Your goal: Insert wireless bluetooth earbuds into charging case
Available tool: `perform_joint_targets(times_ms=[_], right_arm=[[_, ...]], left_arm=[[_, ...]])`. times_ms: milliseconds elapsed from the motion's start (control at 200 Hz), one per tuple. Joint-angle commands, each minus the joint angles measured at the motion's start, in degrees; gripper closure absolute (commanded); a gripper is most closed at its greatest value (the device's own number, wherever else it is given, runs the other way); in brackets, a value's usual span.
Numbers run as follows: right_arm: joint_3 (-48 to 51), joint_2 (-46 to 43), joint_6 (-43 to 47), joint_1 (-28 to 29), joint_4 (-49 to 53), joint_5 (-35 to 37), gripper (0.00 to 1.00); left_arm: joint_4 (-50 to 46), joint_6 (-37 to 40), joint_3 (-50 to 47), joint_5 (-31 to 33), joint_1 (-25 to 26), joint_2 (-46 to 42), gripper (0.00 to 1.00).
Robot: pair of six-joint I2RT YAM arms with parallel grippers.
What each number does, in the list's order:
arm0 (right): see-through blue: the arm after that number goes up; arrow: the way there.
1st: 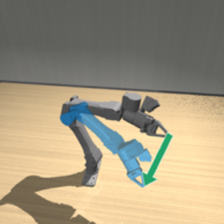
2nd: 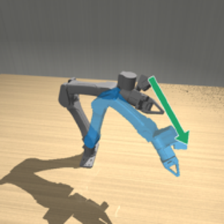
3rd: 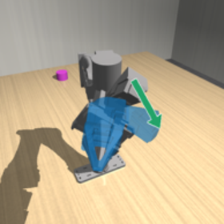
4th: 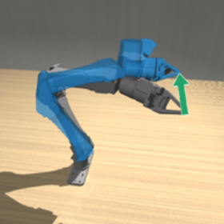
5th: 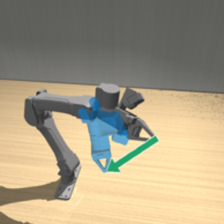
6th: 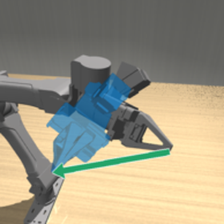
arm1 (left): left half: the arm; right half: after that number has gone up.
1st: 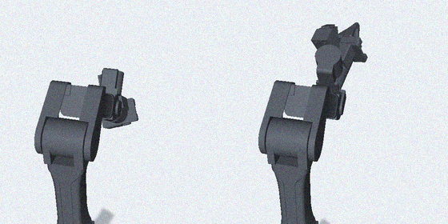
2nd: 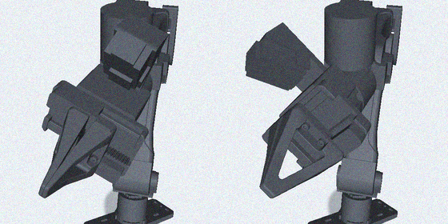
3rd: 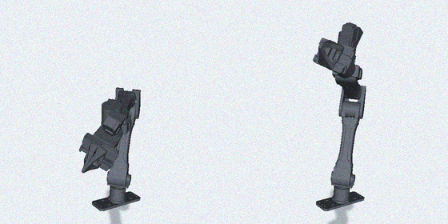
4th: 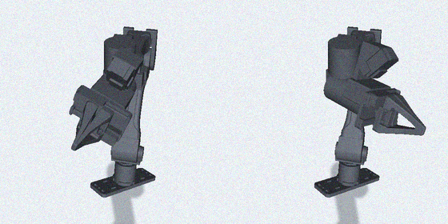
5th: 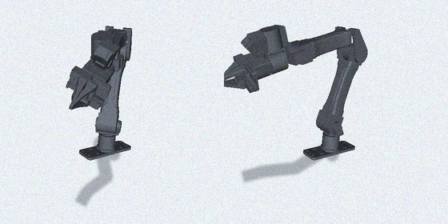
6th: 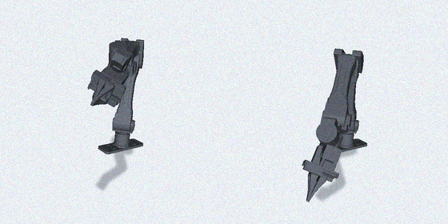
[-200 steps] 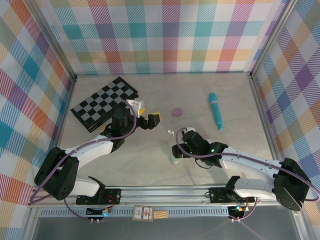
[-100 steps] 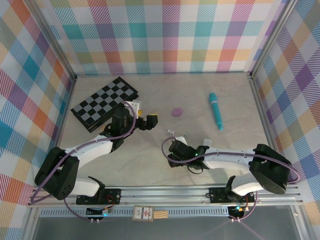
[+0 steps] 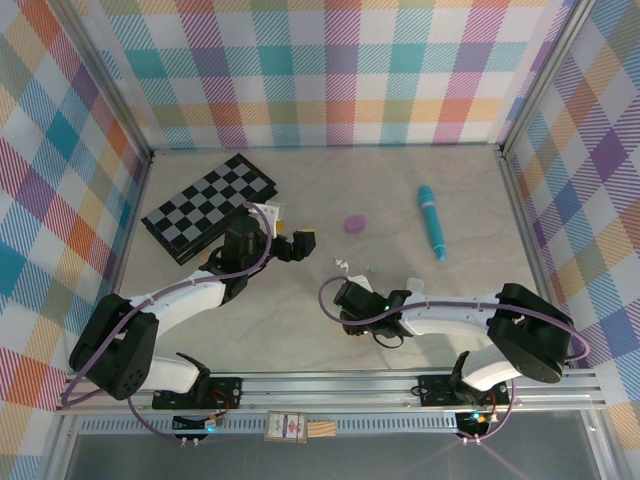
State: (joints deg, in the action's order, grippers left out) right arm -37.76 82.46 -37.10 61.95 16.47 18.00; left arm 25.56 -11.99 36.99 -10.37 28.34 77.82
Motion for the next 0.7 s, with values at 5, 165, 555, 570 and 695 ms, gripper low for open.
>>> perform_joint_targets(times_ms=[5,165,555,570,695], right_arm=[[-1.68,-0.93,0.29,0.36,2.73,0.44,0.69],[-2.61,-6.38,10.35,-2.11,3.29,-3.49,0.73],[-18.99,-14.33,43.95,-19.61,18.46,-33.25,0.71],[-19.99,-14.08,45.36,-20.13,19.28,-34.0,0.71],[-26.74,-11.89,52.59,-23.51,23.67,-39.22,0.71]], left_arm=[[0.26,1.14,-0.27,-0.14,-0.39,-0.61,0.0],[1.14,3.67,-1.43,-2.65,-0.42,-2.84,0.0],[-9.63,12.07,-2.67,-18.79,-0.08,-16.59,0.0],[-9.77,12.34,-2.78,-19.09,-0.04,-17.05,0.0],[-9.6,12.87,-2.95,-19.98,0.64,-20.12,0.01]])
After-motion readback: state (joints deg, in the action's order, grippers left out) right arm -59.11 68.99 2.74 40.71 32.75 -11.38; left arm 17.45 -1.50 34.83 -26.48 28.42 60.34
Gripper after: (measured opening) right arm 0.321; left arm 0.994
